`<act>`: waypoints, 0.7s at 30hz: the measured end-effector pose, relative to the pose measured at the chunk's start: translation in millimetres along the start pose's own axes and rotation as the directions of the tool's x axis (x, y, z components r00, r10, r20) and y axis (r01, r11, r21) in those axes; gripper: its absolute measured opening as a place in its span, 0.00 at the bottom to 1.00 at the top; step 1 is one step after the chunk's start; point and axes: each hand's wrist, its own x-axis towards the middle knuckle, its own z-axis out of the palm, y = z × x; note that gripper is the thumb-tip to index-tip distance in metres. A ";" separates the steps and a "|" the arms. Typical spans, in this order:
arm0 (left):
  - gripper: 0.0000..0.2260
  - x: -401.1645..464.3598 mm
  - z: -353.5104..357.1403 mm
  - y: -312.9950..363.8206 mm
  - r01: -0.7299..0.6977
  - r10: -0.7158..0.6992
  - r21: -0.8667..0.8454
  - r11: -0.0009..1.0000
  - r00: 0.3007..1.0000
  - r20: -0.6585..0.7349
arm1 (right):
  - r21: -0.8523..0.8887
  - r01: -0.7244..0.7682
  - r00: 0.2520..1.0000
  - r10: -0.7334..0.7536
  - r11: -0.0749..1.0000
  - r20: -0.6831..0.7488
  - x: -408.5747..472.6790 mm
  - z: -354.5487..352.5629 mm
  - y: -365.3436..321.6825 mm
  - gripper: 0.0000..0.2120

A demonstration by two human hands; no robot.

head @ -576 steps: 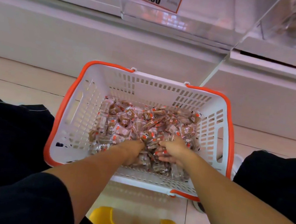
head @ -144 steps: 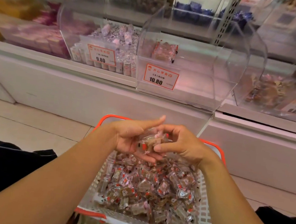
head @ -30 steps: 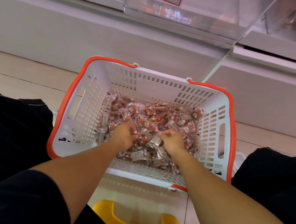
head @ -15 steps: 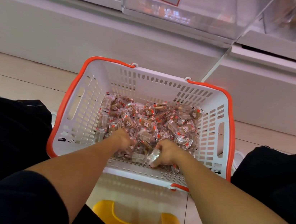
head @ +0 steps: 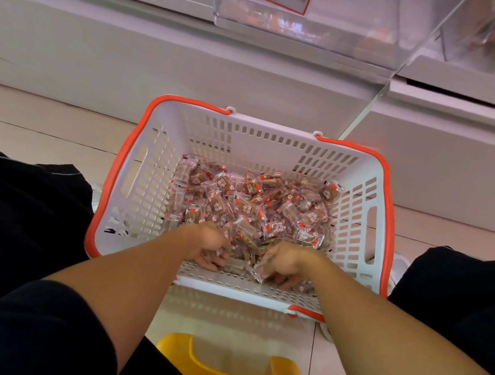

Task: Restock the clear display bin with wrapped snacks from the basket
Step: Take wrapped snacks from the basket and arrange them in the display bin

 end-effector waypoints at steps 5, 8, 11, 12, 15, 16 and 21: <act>0.05 -0.4 5.7 4.1 0.000 0.003 -0.073 0.997 0.999 0.036 | 0.046 0.003 0.994 -0.008 0.999 0.105 3.8 1.7 -1.0 0.07; 0.05 -3.0 5.6 6.4 0.002 0.011 -0.160 0.987 0.997 0.079 | 0.057 -0.009 0.983 -0.002 0.998 0.184 4.5 5.1 -1.5 0.08; 0.05 -2.5 4.2 6.4 -0.002 0.021 -0.239 0.971 0.997 0.077 | 0.035 -0.020 0.985 0.013 0.999 0.174 4.5 2.3 -4.6 0.12; 0.07 -2.2 4.2 5.8 -0.002 0.023 -0.256 0.967 0.996 0.082 | 0.027 -0.017 0.981 0.012 0.999 0.192 4.8 1.0 -5.5 0.13; 0.08 -1.4 4.3 4.7 -0.005 0.031 -0.238 0.971 0.994 0.109 | 0.005 -0.005 0.966 0.003 1.000 0.260 2.5 -1.7 -10.1 0.14; 0.08 -1.0 4.2 4.5 -0.008 0.033 -0.207 0.978 0.993 0.116 | -0.003 0.010 0.966 -0.008 1.000 0.260 1.8 -2.8 -11.3 0.14; 0.07 -0.3 6.0 6.1 -0.006 0.017 -0.112 0.994 0.995 0.102 | 0.193 0.088 0.981 -0.119 0.977 0.152 0.7 -0.7 -7.1 0.13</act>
